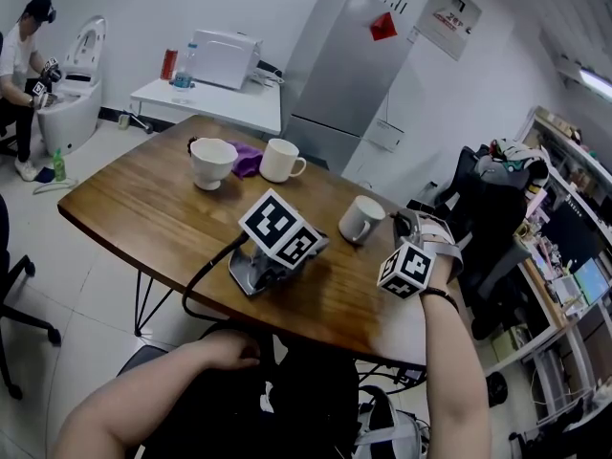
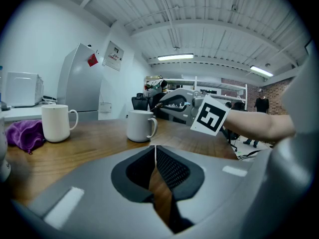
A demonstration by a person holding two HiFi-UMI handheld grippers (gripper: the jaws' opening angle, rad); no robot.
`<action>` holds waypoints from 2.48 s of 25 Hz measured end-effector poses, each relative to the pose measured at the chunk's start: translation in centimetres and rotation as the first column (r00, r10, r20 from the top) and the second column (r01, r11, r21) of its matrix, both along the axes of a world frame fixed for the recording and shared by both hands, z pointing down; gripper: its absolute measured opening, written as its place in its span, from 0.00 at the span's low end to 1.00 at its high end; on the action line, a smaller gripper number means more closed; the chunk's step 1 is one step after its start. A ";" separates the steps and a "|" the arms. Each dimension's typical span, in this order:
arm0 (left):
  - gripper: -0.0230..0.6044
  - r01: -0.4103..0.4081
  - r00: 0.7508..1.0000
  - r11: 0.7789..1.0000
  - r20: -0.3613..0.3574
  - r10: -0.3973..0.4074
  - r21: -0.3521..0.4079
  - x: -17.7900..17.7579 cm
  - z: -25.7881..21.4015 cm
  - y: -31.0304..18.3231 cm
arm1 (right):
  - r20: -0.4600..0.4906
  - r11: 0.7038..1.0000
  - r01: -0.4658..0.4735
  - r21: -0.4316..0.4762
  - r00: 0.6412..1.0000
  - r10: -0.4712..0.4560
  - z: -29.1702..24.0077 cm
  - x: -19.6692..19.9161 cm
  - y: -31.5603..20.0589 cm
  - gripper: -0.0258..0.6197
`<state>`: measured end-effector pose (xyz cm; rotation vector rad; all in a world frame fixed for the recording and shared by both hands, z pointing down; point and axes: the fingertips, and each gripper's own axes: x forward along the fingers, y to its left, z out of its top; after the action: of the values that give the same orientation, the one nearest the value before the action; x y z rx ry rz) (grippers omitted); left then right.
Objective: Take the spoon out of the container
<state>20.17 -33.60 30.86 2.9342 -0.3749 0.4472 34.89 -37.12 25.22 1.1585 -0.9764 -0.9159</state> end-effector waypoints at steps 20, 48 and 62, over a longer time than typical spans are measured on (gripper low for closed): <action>0.06 0.000 1.000 1.000 0.000 0.000 -0.003 -0.1 0.1 0.1 | 0.538 0.981 -0.142 0.135 0.841 0.048 -2.8 6.1 3.2 0.12; 0.06 -0.001 1.000 1.000 0.000 0.001 -0.002 -0.1 0.0 0.0 | 0.793 0.931 -0.206 -0.303 0.487 0.366 7.7 10.2 4.4 0.14; 0.06 -0.002 1.000 1.000 0.000 0.002 -0.003 0.1 -0.2 0.0 | 0.810 0.945 -0.198 -0.261 0.487 0.326 7.1 10.1 4.4 0.10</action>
<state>20.24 -33.65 30.71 2.9318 -0.3717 0.4472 44.96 -32.75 32.35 1.6250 -1.5500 0.0626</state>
